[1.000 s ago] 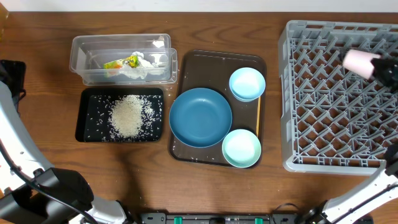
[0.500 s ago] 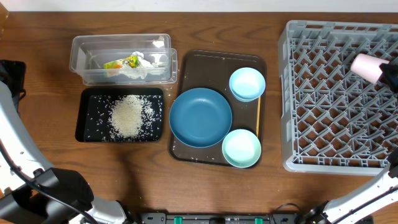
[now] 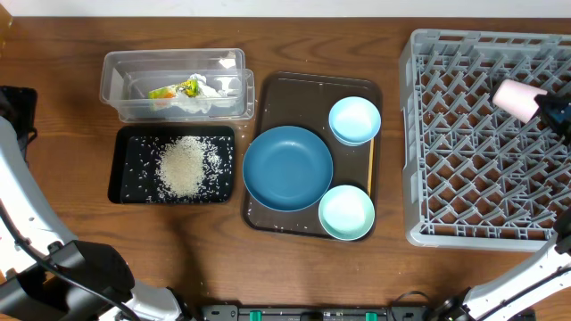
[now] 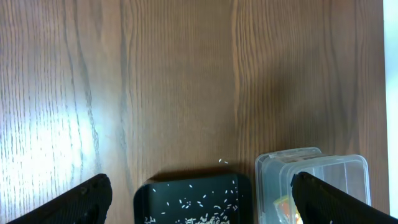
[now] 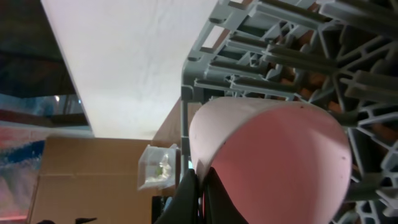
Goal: Sort waste into correct bins and load items into the dishwasher rack
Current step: 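Lower the pink cup into the rack and open the right gripper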
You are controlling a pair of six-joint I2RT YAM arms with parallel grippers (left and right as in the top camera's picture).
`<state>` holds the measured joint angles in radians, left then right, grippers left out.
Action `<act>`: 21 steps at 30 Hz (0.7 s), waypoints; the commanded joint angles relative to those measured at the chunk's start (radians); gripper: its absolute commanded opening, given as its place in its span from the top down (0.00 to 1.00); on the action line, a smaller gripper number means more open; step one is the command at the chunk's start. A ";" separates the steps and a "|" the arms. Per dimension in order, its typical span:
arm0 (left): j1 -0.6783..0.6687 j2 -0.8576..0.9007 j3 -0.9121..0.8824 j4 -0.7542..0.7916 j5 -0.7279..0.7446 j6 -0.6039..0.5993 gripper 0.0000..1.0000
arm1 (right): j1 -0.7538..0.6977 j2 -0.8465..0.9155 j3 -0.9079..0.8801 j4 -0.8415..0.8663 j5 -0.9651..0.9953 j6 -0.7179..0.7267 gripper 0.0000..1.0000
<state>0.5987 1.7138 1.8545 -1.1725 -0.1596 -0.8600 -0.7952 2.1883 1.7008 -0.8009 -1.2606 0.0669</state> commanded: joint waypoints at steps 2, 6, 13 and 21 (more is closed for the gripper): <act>0.002 0.005 -0.001 -0.005 -0.005 0.006 0.05 | -0.006 0.013 -0.014 -0.047 0.287 -0.027 0.99; 0.002 0.005 -0.001 -0.005 -0.005 0.006 0.06 | -0.022 0.013 -0.014 -0.073 0.335 -0.027 0.99; 0.002 0.005 -0.001 -0.005 -0.005 0.006 0.05 | -0.059 0.013 -0.014 -0.092 0.499 -0.016 0.99; 0.002 0.005 -0.001 -0.005 -0.005 0.006 0.05 | -0.098 0.008 -0.013 -0.127 0.528 -0.015 0.93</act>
<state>0.5987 1.7138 1.8545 -1.1725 -0.1596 -0.8600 -0.8837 2.1864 1.6955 -0.9218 -0.8124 0.0570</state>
